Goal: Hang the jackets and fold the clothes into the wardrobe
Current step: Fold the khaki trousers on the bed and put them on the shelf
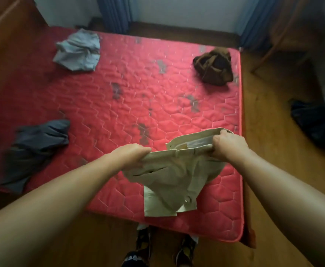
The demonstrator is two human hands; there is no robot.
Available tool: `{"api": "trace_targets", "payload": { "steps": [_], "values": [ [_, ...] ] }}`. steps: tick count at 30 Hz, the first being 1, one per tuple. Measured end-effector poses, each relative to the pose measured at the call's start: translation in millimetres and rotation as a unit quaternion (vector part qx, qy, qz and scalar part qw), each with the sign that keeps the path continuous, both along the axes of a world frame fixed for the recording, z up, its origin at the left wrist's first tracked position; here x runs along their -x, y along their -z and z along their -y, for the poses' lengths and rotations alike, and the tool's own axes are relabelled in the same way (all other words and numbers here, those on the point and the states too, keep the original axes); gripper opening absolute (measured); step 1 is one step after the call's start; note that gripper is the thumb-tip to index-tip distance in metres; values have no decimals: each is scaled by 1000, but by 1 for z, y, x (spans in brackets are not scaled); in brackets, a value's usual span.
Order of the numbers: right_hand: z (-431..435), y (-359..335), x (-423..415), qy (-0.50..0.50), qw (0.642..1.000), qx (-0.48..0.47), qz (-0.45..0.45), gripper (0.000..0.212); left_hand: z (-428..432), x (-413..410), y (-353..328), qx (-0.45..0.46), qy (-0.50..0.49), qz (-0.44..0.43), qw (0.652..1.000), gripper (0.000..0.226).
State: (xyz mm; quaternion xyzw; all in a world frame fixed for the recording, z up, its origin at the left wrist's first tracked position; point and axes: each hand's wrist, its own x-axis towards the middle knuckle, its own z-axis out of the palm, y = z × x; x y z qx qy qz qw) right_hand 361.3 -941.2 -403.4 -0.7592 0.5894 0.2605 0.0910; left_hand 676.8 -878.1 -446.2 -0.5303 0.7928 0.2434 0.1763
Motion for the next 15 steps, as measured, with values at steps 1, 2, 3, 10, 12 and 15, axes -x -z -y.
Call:
{"api": "trace_targets", "payload": {
  "steps": [1,2,3,10,12,15],
  "values": [
    [-4,-19,2,-24,1000,7,-12,35,-2,-4,-17,3,-9,-11,1000,19],
    [-8,-38,3,-42,999,13,-25,28,-5,-8,-33,16,-21,-27,999,17],
    [-12,-56,4,-51,998,19,-33,24,-6,-10,-49,35,-32,-38,998,17],
    [-15,-154,6,-29,991,128,6,37,6,-28,-161,130,-17,-65,989,45],
    [-13,-183,6,-19,991,133,25,41,10,-33,-192,150,-26,-59,987,36],
    [-10,-218,7,-32,988,144,48,49,18,-43,-229,182,-3,-15,983,30]
  ]
}}
